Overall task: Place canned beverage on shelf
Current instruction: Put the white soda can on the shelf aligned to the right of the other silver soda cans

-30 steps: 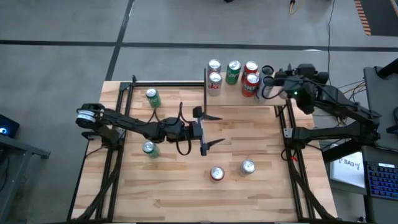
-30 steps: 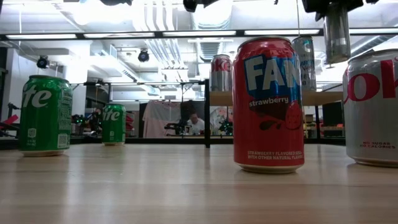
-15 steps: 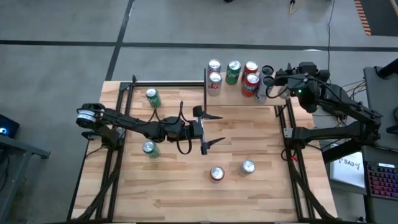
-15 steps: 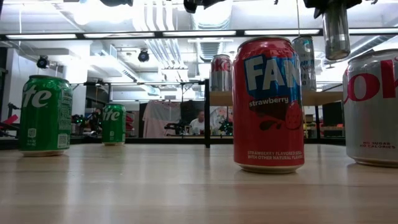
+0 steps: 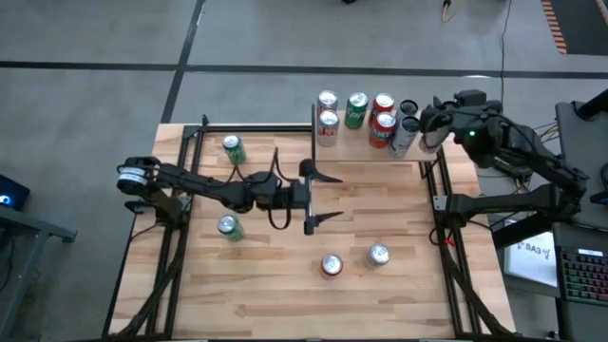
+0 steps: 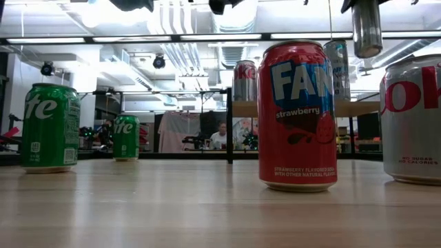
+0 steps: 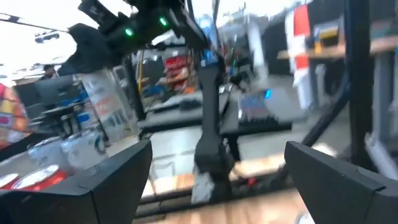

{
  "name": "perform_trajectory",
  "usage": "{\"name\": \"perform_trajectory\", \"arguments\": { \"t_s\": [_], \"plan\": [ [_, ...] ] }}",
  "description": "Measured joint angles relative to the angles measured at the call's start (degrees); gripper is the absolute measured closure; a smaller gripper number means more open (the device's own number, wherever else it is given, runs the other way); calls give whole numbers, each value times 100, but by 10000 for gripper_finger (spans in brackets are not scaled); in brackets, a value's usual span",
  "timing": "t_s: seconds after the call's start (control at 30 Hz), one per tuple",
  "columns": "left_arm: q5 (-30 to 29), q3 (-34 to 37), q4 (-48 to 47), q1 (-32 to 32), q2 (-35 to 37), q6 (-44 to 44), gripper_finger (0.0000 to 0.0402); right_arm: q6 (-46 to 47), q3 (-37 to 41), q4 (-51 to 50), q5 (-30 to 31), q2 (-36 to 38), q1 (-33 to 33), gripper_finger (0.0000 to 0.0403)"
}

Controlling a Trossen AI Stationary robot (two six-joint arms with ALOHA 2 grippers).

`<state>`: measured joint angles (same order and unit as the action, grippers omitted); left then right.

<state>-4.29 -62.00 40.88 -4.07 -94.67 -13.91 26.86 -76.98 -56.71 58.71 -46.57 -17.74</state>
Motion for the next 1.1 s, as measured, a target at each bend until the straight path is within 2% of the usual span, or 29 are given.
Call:
{"name": "perform_trajectory", "arguments": {
  "t_s": [0.13, 0.27, 0.43, 0.63, 0.77, 0.97, 1.1],
  "plan": [
    [419, -170, 324, 276, -109, 438, 49, -67, -195, 0, -801, 2, 0, 171],
    [918, -775, 204, 443, -597, 684, 49, -64, -287, -2, -1559, 2, 0, 172],
    [982, -1968, -348, 590, -1485, 741, 49, -70, -318, 27, -2244, 0, 0, 171],
    [945, -3596, -1440, 771, -2423, 1050, 49, -174, -318, 197, -3036, 0, 0, 171],
    [704, -4314, -1727, 911, -2871, 1439, 49, -324, -320, 256, -3345, 1, 0, 171],
    [674, -5208, -2227, 1135, -3340, 1873, 49, -541, -320, 311, -3520, 42, 0, 172],
    [1140, -5960, -2581, 1178, -3788, 1940, 49, -661, -320, 333, -3538, 48, 0, 172]
  ]
}}
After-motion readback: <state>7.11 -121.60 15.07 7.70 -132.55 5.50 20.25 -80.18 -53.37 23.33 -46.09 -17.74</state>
